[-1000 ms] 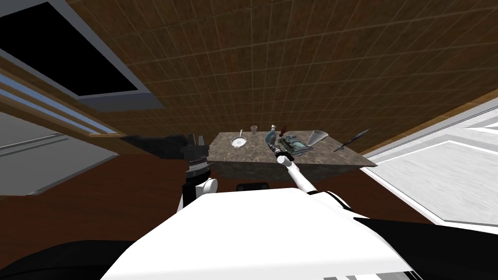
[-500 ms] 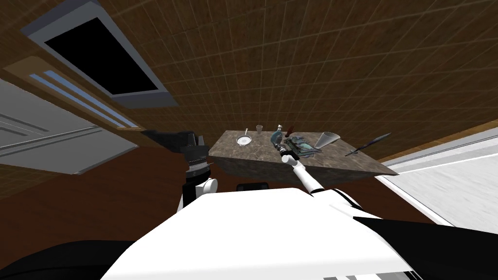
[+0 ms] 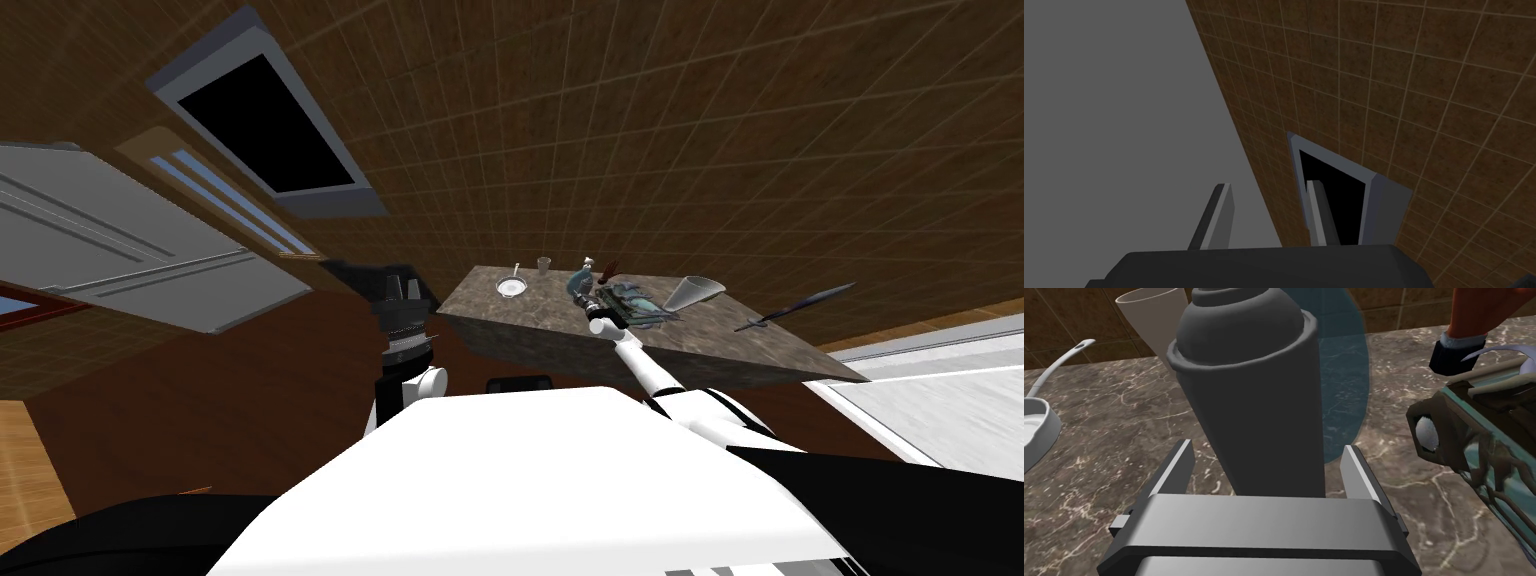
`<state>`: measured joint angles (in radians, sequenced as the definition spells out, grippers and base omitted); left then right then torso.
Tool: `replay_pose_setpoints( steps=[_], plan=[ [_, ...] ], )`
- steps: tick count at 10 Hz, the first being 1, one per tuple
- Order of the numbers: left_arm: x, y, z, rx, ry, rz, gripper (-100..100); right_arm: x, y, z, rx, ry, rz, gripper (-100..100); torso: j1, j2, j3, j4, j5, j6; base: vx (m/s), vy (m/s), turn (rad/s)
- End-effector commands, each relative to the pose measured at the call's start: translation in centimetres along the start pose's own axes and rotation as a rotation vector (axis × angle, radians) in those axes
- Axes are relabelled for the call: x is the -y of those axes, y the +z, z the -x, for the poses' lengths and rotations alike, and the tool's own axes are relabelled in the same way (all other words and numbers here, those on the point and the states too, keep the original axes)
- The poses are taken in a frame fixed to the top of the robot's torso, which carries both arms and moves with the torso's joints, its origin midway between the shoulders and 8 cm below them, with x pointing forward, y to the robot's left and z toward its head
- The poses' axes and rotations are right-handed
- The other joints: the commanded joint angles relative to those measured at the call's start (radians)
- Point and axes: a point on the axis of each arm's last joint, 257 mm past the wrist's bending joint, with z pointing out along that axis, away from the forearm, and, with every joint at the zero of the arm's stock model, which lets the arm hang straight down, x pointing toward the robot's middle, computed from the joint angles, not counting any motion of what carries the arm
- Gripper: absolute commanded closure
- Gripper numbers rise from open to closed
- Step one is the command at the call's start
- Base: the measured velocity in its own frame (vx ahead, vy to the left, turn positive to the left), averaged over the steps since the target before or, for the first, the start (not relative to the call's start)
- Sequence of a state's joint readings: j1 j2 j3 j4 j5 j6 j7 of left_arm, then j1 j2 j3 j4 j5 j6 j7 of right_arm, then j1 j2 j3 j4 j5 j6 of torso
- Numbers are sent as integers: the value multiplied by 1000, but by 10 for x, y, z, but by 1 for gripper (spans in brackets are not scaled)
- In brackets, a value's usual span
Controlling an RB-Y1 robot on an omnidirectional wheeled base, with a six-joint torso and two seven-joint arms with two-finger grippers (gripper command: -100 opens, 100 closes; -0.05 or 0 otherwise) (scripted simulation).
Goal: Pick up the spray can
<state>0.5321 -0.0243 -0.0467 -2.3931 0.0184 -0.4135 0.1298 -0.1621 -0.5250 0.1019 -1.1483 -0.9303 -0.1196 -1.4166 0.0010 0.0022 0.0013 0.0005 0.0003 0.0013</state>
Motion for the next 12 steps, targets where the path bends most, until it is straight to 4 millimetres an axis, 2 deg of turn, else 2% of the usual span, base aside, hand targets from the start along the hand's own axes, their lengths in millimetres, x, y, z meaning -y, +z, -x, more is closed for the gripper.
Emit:
replay_pose_setpoints(
  steps=[1, 3, 4, 8, 9, 10, 11, 12],
  plan=[
    [0, 0, 0, 0, 0, 0, 0, -27, 0, -14, -21, -10, 30, -100, 0, 0, 0, 0, 0, 0, -25, 31, 223],
    [0, 0, 0, 0, 0, 0, 0, -25, 1, -12, -18, -1, 26, -100, 0, 0, 0, 0, 0, 0, -16, 17, 69],
    [0, 0, 0, 0, 0, 0, 0, -25, 1, -13, -20, 4, 27, 100, 0, 0, 0, 0, 0, 0, -2, 0, -11],
    [0, 0, 0, 0, 0, 0, 0, -26, 1, -13, -20, 1, 28, 100, -2, -1, 0, 0, -1, 0, 0, 0, 0],
    [0, 0, 0, 0, 0, 0, 0, -26, 1, -13, -20, 2, 28, 0, -2, -1, 0, 0, -1, 0, 0, 0, 0],
    [0, 0, 0, 0, 0, 0, 0, -2, 0, 0, -2, 11, 2, 100, -1, -1, 0, 0, -1, 0, 27, -35, -270],
    [0, 0, 0, 0, 0, 0, 0, -2, 0, 0, -2, 6, 2, 100, -3, -1, -1, -1, -2, 2, 32, -34, -127],
    [0, 0, 0, 0, 0, 0, 0, 25, 0, 13, 16, 17, -28, 100, -5, -2, -2, -1, -2, 1, 42, -58, -189]
  ],
)
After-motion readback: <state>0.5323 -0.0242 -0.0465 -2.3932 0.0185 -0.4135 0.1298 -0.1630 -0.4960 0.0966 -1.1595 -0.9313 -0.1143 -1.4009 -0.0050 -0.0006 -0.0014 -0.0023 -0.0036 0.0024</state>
